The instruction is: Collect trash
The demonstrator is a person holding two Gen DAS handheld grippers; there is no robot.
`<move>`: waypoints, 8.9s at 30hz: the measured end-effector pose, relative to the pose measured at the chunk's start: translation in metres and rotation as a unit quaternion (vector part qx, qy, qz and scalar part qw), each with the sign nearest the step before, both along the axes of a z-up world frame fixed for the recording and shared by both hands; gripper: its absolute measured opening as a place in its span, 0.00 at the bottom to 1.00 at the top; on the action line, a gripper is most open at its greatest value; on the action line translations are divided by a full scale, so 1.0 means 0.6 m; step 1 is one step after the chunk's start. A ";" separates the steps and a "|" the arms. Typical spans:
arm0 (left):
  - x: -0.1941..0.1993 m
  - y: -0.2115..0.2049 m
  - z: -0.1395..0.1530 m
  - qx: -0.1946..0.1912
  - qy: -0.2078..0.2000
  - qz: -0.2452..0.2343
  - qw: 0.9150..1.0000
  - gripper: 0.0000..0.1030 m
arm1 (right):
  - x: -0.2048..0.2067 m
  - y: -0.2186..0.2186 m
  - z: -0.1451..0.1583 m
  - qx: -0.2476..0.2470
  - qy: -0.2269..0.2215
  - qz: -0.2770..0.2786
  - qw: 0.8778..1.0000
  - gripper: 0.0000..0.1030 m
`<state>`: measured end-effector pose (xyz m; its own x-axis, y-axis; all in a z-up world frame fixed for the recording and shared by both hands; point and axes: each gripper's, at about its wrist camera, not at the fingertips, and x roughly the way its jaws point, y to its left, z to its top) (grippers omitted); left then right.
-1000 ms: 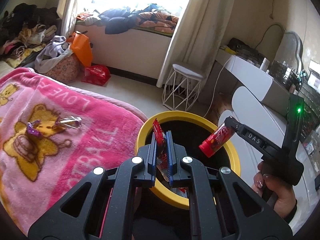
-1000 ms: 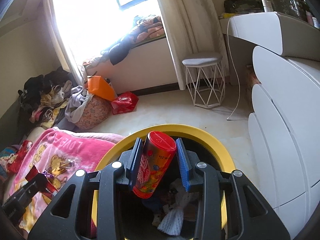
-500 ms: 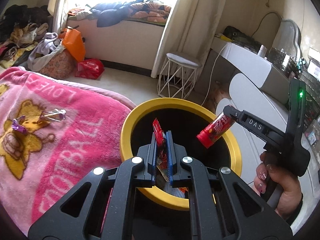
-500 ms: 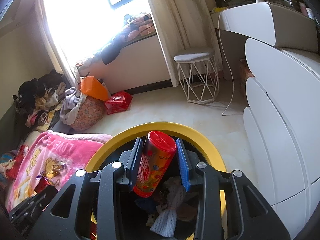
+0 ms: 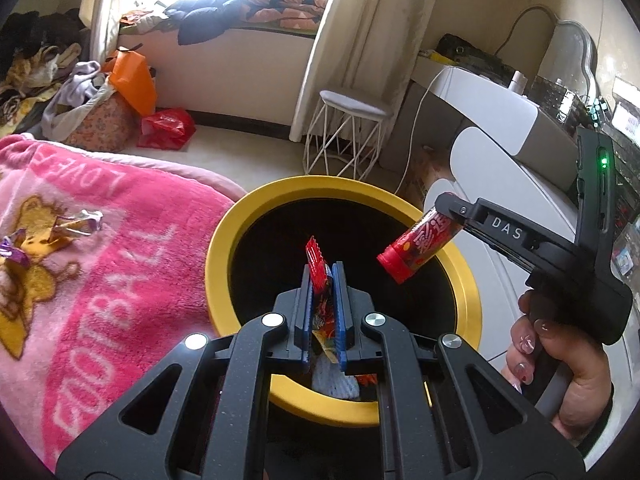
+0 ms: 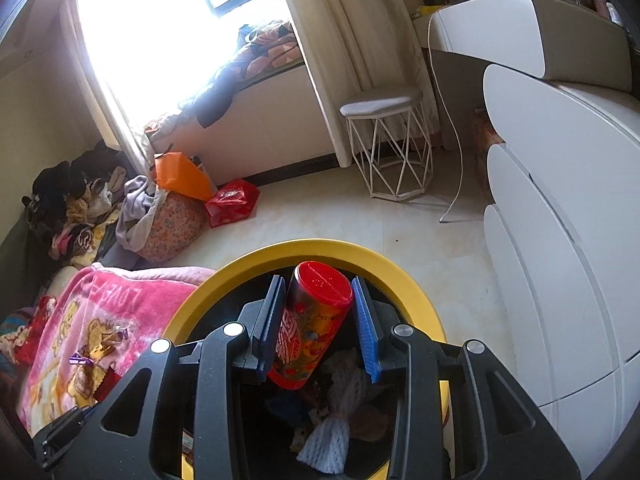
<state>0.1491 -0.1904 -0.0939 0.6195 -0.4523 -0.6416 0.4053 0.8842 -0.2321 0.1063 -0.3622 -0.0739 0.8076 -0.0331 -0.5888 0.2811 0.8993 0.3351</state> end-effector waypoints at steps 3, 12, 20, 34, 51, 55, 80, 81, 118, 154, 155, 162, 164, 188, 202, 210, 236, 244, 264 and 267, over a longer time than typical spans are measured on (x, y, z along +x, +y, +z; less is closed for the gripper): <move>-0.001 -0.002 -0.003 -0.001 0.002 0.000 1.000 0.06 | 0.003 -0.002 -0.002 0.006 0.003 0.003 1.000 0.33; 0.000 0.027 0.009 -0.025 0.004 0.024 0.999 0.86 | 0.003 -0.014 -0.006 0.042 0.003 -0.003 0.999 0.55; -0.005 0.066 0.017 -0.022 0.001 0.062 0.998 0.90 | 0.000 -0.001 0.003 0.025 -0.005 0.009 1.000 0.58; -0.020 0.136 0.043 -0.031 -0.019 0.108 0.993 0.90 | -0.005 0.053 0.037 -0.006 -0.029 0.069 0.997 0.59; -0.021 0.298 0.038 -0.030 -0.034 0.234 0.971 0.90 | 0.034 0.202 0.056 -0.006 -0.029 0.191 0.981 0.60; -0.014 0.345 0.032 -0.038 -0.028 0.263 0.964 0.90 | 0.062 0.259 0.055 -0.007 -0.023 0.230 0.973 0.60; 0.086 0.456 -0.018 -0.092 0.035 0.284 0.954 0.47 | 0.248 0.509 -0.061 -0.193 0.087 0.417 0.884 0.60; 0.089 0.454 -0.019 -0.092 0.037 0.282 0.954 0.47 | 0.252 0.514 -0.065 -0.196 0.089 0.419 0.882 0.59; 0.054 0.389 -0.015 -0.095 0.023 0.242 0.965 0.04 | 0.116 0.370 -0.010 -0.078 0.035 0.318 0.944 0.15; -0.005 0.225 0.078 -0.082 -0.040 0.122 0.988 0.04 | 0.022 0.145 0.032 -0.033 0.014 0.194 0.980 0.15; -0.006 0.222 0.079 -0.081 -0.041 0.120 0.989 0.04 | 0.022 0.142 0.033 -0.032 0.014 0.192 0.981 0.15; -0.016 0.199 0.081 -0.080 -0.042 0.103 0.991 0.04 | 0.015 0.118 0.034 -0.026 0.014 0.174 0.984 0.15; -0.018 0.192 0.081 -0.078 -0.042 0.098 0.991 0.04 | 0.013 0.108 0.034 -0.023 0.014 0.166 0.986 0.15; -0.024 0.106 0.071 -0.048 -0.039 0.040 0.997 0.04 | 0.003 0.027 0.015 -0.006 0.031 0.102 0.994 0.15; -0.010 0.042 0.024 -0.019 -0.012 -0.002 1.000 0.04 | 0.004 -0.010 -0.012 0.008 0.056 0.084 0.995 0.18; 0.002 0.017 -0.005 -0.008 0.009 -0.018 1.000 0.04 | 0.003 -0.022 -0.020 0.014 0.062 0.082 0.995 0.19; 0.014 0.019 -0.013 -0.002 0.027 -0.008 1.000 0.73 | -0.002 -0.023 -0.016 0.008 0.065 0.073 0.995 0.65; 0.005 0.071 -0.005 0.003 0.022 0.041 0.999 0.90 | -0.025 0.005 0.001 -0.008 0.051 0.072 0.996 0.86; -0.063 0.217 0.046 0.015 -0.039 0.174 0.984 0.90 | -0.100 0.151 0.057 -0.082 -0.063 0.104 0.989 0.94; -0.083 0.225 0.057 0.020 -0.063 0.181 0.981 0.90 | -0.118 0.170 0.060 -0.092 -0.083 0.097 0.988 0.94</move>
<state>0.0994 -0.0557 -0.0599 0.8104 -0.1648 -0.5622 0.0871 0.9828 -0.1626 0.0354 -0.2605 -0.0381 0.8942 0.0375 -0.4462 0.0527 0.9808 0.1880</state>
